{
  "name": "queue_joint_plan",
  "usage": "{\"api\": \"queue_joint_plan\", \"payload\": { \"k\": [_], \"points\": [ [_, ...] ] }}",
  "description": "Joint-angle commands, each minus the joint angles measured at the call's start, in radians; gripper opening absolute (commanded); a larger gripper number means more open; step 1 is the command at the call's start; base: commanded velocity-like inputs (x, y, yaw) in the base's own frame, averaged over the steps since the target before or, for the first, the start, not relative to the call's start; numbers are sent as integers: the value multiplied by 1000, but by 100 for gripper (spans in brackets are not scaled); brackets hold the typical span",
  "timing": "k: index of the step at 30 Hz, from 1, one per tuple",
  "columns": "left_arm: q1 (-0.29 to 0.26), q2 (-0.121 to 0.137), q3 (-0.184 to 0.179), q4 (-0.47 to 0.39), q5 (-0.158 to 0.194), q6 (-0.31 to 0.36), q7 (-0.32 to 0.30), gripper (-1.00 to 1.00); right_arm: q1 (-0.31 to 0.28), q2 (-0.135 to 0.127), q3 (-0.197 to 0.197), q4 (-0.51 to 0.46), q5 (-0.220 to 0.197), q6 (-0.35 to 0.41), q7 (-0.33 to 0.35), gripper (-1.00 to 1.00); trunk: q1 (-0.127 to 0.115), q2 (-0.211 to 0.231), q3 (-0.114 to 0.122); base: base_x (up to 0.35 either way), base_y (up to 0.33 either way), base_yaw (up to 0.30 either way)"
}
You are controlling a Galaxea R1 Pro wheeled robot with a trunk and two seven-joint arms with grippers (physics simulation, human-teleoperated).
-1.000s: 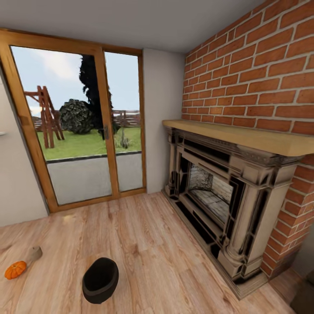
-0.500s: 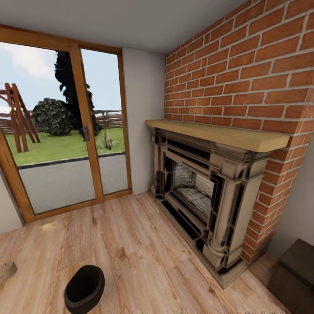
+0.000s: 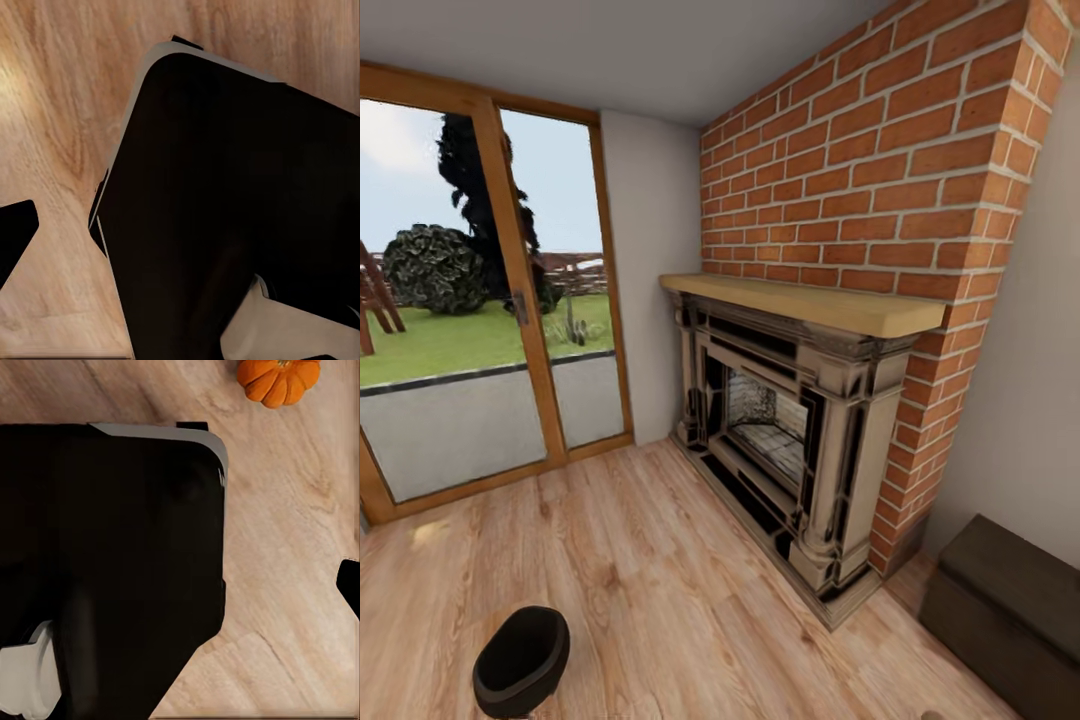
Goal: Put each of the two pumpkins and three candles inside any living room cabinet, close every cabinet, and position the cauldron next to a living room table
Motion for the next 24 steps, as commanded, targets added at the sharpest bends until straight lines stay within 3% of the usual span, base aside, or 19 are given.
{"api": "queue_joint_plan", "payload": {
  "k": [1,8,24],
  "points": [
    [0,0,7,-1,0,-2,0,100,0,0,0,1,0,-2,0,100,0,-1,-1,-253,-200,-11],
    [0,0,7,-1,0,-2,0,100,-1,-1,0,1,0,-2,0,100,0,-1,-1,-245,-201,-117],
    [0,-1,7,1,0,-2,1,100,-1,-1,-1,1,0,-2,0,100,0,-1,-1,-220,-187,-251]
  ]
}}
